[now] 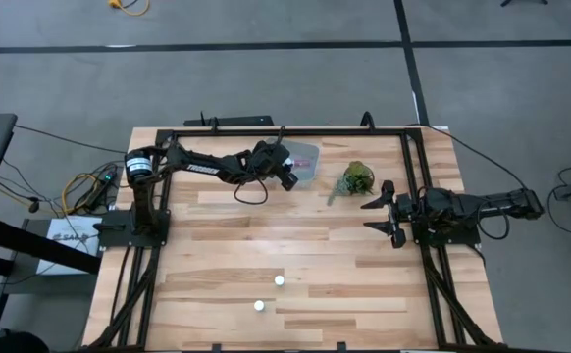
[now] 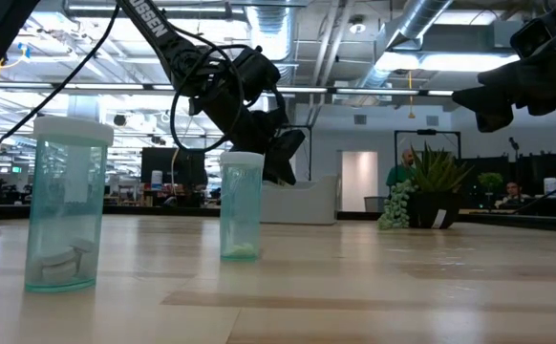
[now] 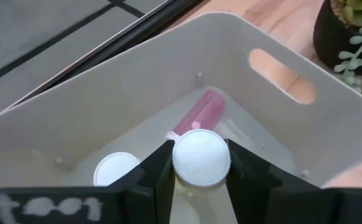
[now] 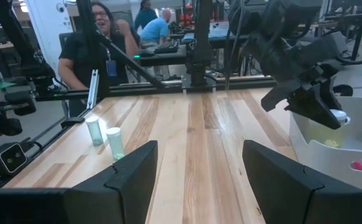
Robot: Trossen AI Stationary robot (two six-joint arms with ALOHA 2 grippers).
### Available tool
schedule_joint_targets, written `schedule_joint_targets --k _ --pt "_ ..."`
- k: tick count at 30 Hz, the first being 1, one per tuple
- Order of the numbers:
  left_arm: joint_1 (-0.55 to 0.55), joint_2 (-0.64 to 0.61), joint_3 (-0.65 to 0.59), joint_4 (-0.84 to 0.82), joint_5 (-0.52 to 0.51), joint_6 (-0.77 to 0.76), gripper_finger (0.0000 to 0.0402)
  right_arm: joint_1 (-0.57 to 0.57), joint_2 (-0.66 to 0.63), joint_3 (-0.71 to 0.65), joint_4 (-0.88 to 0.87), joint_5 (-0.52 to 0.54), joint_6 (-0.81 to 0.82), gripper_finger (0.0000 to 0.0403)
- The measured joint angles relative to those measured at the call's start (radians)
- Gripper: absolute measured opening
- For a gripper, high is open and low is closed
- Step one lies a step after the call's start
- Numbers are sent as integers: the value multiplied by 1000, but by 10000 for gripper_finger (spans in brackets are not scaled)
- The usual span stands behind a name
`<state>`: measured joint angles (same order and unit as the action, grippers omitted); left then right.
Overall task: Pick and place pill bottles into a basket
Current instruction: Put the yellow pill bottle into the gray bin, then put the top blue pill bottle into the gray bin
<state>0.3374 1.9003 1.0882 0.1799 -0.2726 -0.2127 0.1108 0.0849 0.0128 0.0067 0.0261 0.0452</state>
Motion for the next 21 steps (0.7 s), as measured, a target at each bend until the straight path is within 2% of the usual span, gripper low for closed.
schedule_joint_targets --k 9,18,21 --pt "0 0 0 -5 2 -7 136 0 0 0 0 0 0 230" --pt "0 0 0 -3 3 -7 139 0 0 0 0 0 0 230" --pt "0 -2 0 13 50 -4 139 0 0 0 0 0 0 230"
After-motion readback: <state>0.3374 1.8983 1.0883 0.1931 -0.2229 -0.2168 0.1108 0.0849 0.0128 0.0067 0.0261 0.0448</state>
